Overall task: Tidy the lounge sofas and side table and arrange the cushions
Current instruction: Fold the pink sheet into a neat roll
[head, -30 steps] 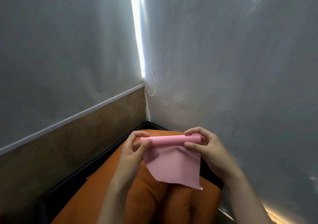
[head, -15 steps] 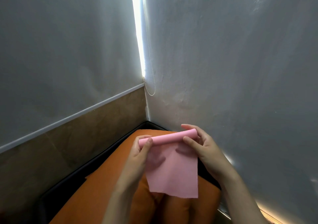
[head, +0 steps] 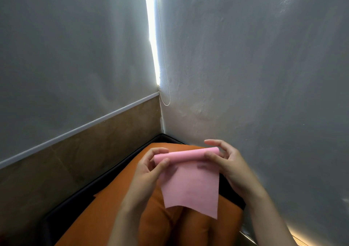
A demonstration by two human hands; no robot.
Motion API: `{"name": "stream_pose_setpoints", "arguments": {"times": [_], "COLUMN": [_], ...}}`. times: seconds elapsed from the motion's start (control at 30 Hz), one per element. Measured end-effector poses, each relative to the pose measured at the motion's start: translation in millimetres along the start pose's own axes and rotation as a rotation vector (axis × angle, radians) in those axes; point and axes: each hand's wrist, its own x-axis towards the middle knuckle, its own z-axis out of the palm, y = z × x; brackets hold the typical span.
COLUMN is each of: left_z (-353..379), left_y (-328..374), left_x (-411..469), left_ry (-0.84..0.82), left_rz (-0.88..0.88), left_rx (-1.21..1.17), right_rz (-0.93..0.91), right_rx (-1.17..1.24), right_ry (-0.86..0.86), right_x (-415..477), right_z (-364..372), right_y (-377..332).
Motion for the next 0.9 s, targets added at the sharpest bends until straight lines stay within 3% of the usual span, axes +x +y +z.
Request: {"name": "stream_pose_setpoints", "arguments": {"times": [0.23, 0.9], "left_z": [9.7, 14.9], "left_y": [2.8, 0.4], "left_x": [2.6, -0.6], "left_ry": [0.066, 0.063], "left_rz": [0.002, 0.027], "left_rx": [-0.130, -0.022], "right_rz": [-0.029, -0.098], "right_rx": [0.149, 0.013], "right_ry": [0.153, 0.275], "right_x": [4.2, -3.0], "right_z": [6.0, 9.1], "right_y": [4.1, -3.6]}}
